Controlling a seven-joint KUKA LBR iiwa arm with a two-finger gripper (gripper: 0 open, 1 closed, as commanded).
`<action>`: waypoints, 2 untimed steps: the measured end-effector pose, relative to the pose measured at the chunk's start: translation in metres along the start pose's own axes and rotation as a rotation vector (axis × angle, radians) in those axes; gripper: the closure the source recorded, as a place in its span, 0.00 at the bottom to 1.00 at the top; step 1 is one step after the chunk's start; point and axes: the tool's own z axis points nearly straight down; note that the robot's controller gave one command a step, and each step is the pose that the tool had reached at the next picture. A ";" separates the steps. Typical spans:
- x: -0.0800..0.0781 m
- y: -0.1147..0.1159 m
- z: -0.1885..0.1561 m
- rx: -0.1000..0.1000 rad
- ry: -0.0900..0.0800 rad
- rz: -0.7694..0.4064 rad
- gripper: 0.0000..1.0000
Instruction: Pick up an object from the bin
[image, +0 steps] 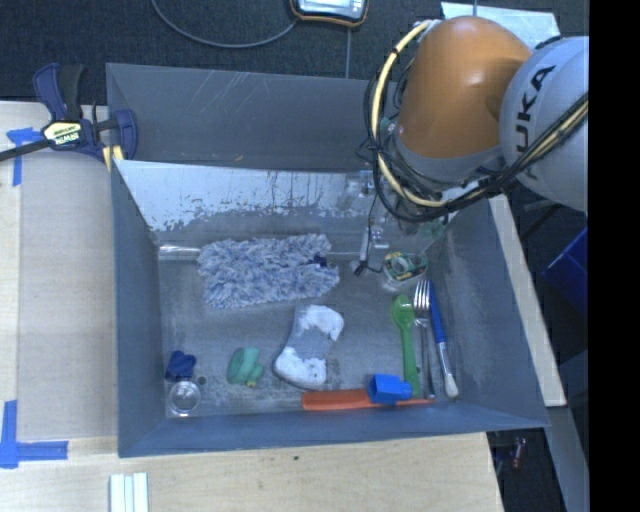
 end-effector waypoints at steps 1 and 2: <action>-0.001 0.000 -0.005 0.000 -0.008 0.001 0.00; 0.020 0.009 0.086 0.001 -0.009 -0.219 0.00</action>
Offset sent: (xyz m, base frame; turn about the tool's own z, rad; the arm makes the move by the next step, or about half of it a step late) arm -0.0378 0.0152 -0.1567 -0.3841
